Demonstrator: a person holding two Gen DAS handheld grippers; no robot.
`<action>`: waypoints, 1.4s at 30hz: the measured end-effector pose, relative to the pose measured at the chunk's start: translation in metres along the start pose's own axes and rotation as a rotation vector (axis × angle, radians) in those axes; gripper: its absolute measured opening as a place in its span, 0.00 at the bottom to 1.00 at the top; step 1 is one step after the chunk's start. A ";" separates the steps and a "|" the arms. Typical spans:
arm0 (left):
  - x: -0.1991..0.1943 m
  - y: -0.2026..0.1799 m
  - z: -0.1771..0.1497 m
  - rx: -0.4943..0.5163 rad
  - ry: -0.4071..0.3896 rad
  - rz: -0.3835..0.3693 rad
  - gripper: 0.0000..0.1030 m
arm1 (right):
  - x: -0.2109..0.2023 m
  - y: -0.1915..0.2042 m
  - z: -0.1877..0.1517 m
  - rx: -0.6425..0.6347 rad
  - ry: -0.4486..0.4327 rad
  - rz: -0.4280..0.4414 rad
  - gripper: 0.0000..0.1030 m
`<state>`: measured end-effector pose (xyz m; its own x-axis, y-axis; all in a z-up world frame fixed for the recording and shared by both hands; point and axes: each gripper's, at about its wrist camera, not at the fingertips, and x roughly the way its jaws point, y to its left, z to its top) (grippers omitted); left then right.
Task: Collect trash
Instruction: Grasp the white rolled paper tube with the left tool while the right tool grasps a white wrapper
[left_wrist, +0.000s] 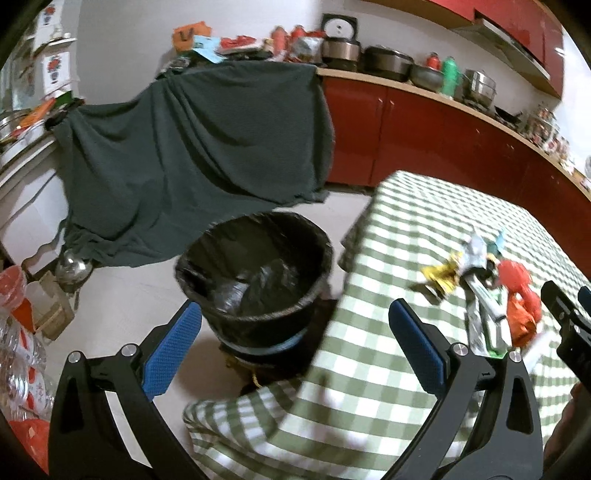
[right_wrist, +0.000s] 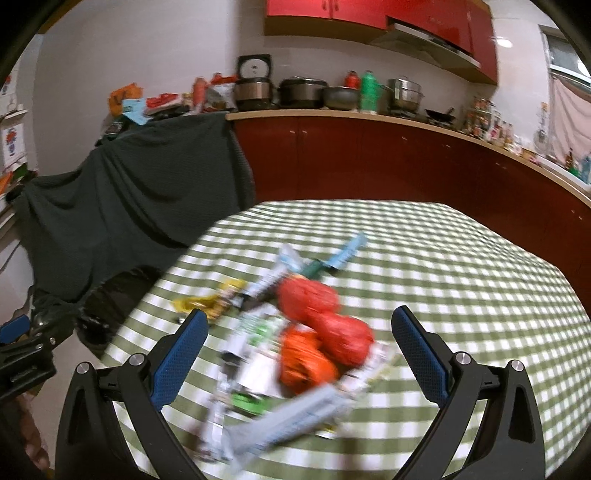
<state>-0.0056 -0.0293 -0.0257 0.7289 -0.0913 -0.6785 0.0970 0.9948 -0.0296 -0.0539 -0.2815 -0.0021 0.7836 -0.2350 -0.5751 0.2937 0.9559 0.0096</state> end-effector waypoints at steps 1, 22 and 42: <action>0.002 -0.007 -0.003 0.016 0.007 -0.008 0.95 | -0.001 -0.008 -0.003 0.012 0.006 -0.009 0.94; 0.008 -0.113 -0.038 0.211 0.095 -0.175 0.74 | -0.011 -0.086 -0.038 0.109 0.041 -0.098 0.93; 0.030 -0.134 -0.049 0.314 0.139 -0.209 0.28 | 0.004 -0.092 -0.048 0.154 0.100 -0.057 0.68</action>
<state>-0.0302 -0.1636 -0.0778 0.5752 -0.2620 -0.7749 0.4516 0.8916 0.0337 -0.1041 -0.3619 -0.0442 0.7072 -0.2622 -0.6566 0.4228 0.9012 0.0955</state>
